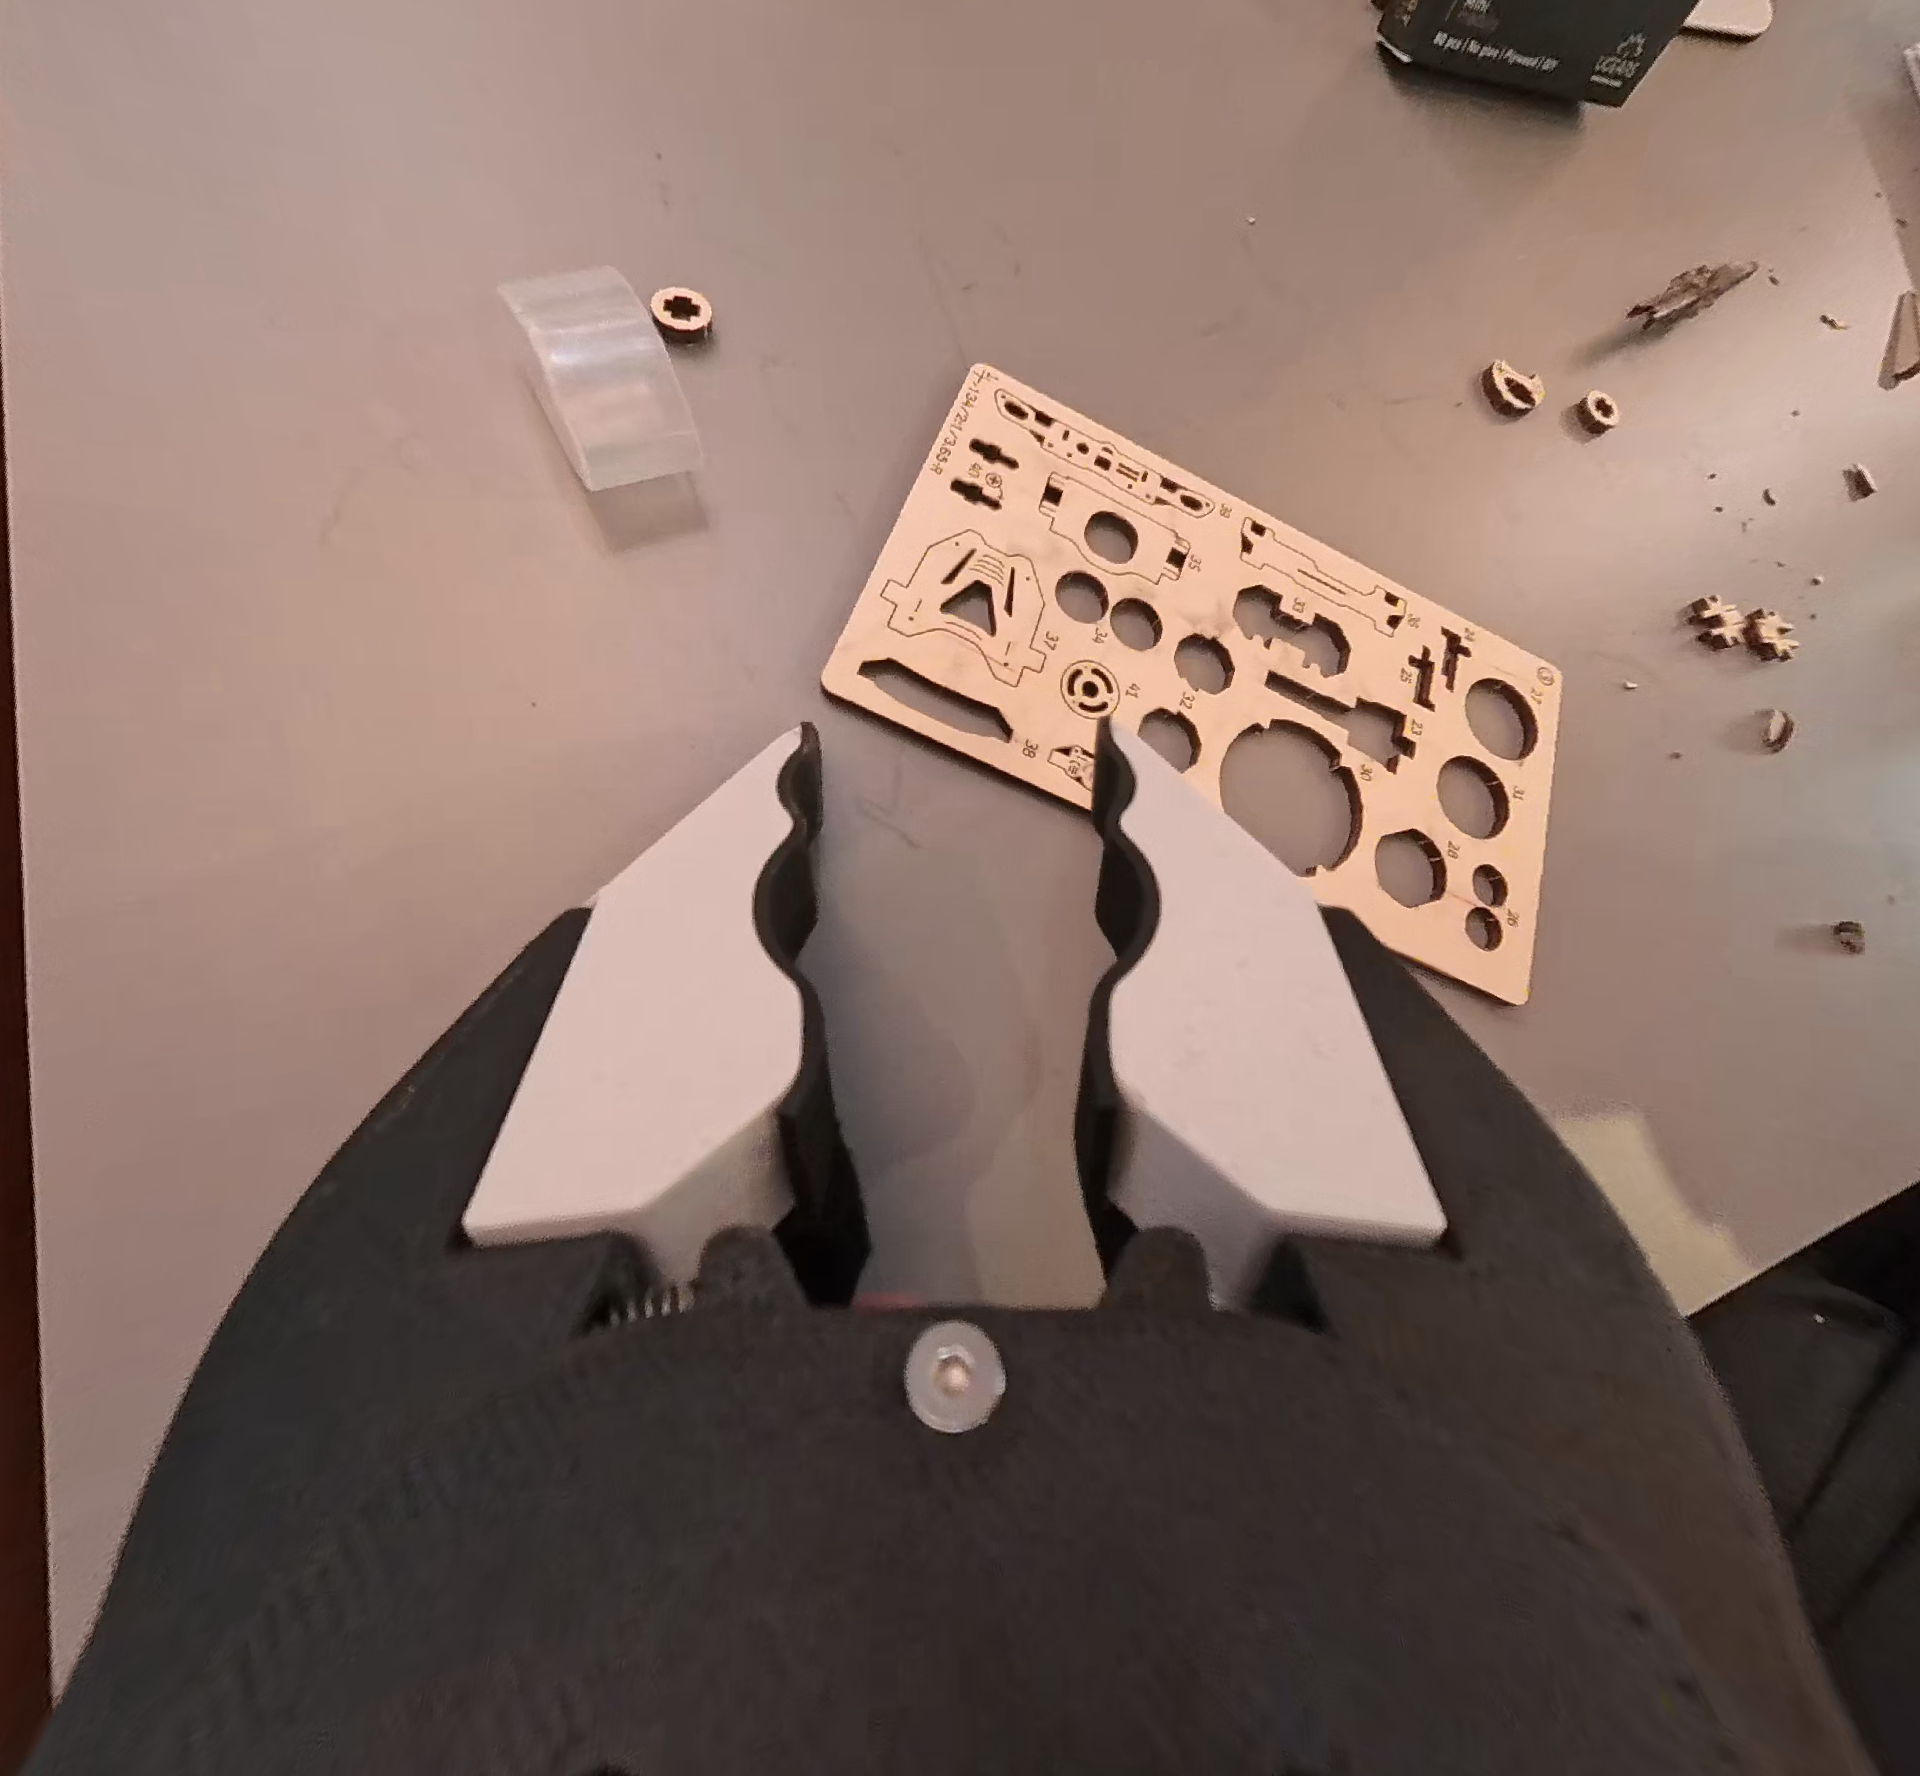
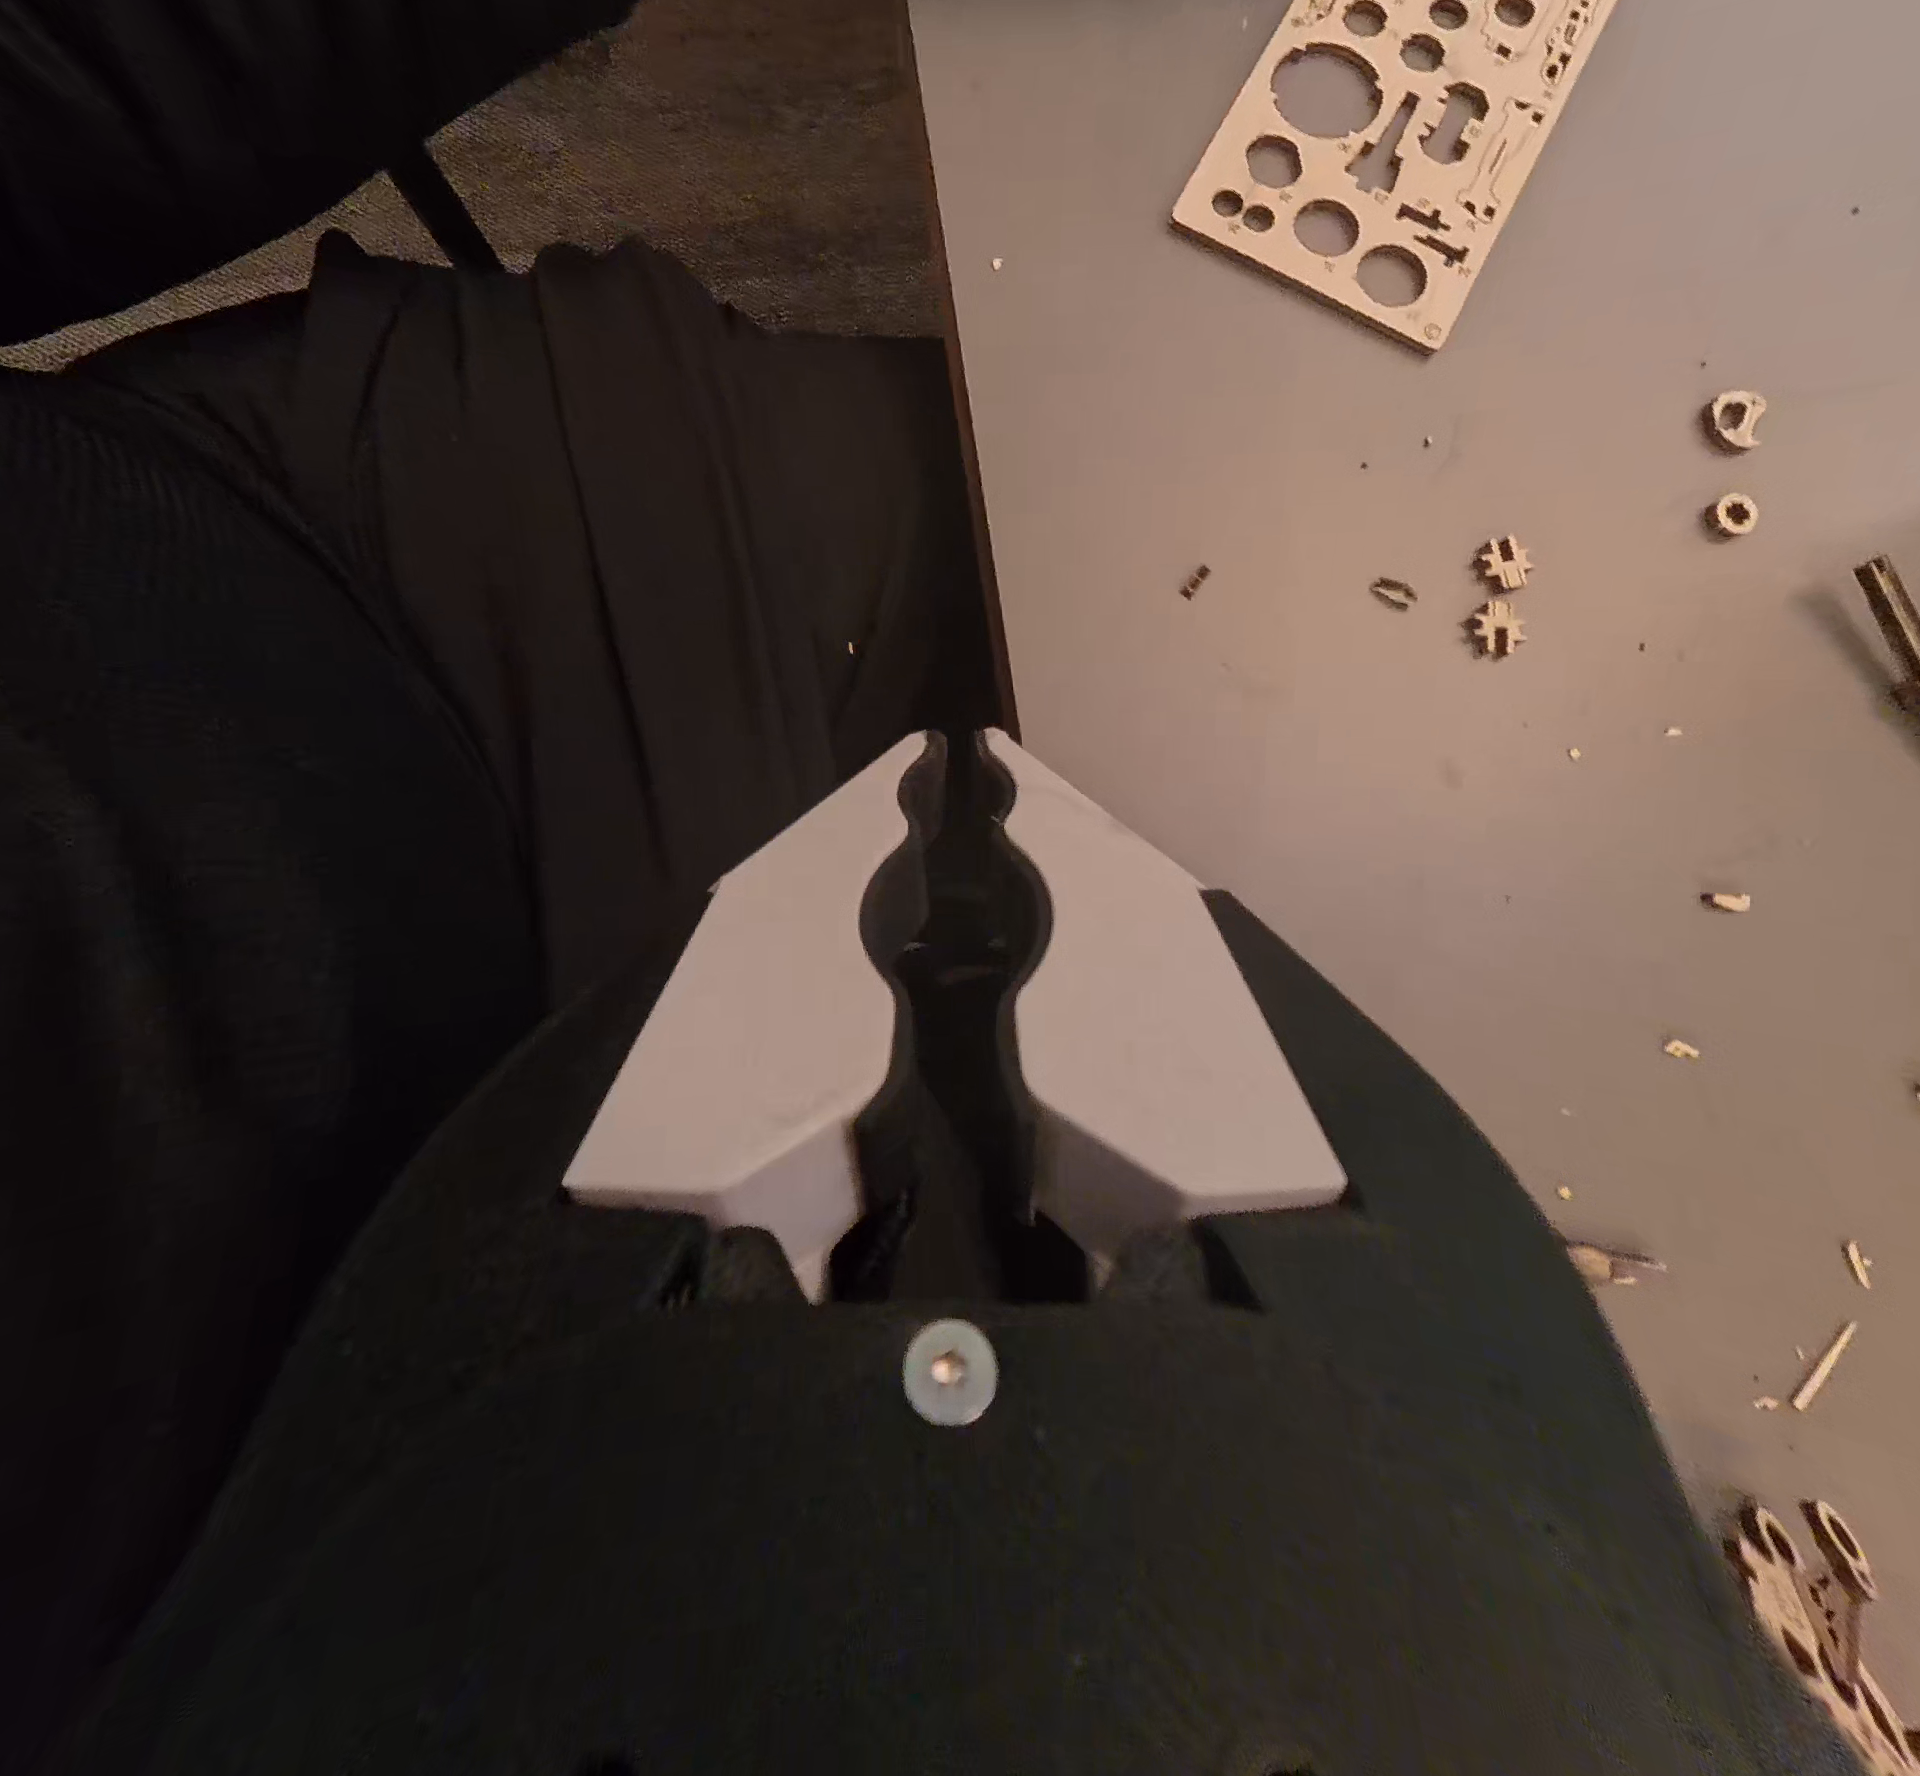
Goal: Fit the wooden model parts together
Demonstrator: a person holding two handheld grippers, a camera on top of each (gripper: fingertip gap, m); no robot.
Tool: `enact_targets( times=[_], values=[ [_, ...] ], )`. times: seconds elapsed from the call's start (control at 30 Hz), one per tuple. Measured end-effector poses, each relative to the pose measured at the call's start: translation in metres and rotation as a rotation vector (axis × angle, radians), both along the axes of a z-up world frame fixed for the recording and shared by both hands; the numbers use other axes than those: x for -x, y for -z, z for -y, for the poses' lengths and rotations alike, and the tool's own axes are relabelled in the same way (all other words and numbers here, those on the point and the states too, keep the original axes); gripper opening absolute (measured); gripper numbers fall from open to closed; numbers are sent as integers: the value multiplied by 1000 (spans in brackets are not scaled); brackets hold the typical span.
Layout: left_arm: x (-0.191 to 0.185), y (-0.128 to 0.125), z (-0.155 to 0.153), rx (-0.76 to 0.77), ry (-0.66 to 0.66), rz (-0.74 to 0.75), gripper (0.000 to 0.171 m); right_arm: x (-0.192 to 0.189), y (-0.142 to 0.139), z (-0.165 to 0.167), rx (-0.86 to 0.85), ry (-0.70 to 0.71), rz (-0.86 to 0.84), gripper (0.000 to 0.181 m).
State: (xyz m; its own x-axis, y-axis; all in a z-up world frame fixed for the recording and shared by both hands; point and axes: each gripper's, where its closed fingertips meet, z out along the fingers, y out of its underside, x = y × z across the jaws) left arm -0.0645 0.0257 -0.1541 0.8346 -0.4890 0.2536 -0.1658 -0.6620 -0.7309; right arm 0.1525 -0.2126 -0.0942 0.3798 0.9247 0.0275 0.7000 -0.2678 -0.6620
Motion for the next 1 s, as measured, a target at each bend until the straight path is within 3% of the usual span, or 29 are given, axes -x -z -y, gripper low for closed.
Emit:
enact_targets(
  times=[0.27,0.57,1.0],
  values=[
    [1,1,-3,10,-18,10,42,10,4,11,23,-53,-27,4],
    [-8,3,1,9,45,-18,29,8,-13,6,63,-8,-154,11],
    [-61,2,8,-5,159,-31,36,2,-16,3,126,2,-226,13]
  ],
)
